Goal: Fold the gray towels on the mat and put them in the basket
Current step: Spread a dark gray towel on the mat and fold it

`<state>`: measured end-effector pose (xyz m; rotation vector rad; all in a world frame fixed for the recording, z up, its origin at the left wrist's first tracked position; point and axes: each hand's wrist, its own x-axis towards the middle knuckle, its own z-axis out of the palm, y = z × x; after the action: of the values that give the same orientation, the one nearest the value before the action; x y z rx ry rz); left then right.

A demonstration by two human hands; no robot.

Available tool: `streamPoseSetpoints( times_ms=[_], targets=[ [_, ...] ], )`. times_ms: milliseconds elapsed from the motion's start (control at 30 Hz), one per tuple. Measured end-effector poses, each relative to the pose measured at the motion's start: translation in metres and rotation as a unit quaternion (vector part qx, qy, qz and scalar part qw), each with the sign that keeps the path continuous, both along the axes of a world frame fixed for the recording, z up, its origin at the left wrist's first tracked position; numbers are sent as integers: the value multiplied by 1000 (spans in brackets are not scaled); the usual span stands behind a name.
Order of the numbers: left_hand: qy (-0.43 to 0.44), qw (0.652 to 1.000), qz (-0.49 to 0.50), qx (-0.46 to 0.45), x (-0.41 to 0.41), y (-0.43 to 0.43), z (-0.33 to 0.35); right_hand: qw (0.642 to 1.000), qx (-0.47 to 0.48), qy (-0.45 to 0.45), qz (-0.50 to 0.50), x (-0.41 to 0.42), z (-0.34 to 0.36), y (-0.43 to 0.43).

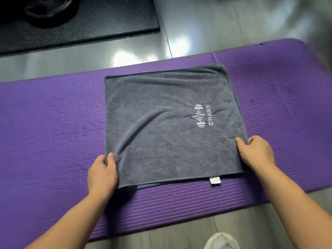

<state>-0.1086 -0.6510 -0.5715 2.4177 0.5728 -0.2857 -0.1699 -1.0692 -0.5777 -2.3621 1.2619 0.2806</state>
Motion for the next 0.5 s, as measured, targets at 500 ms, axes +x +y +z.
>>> streamPoseSetpoints(
  times_ms=[500],
  targets=[
    [43,992,-71,92,-16,12,2,996,-83,6,28,-21,15,7]
  ],
)
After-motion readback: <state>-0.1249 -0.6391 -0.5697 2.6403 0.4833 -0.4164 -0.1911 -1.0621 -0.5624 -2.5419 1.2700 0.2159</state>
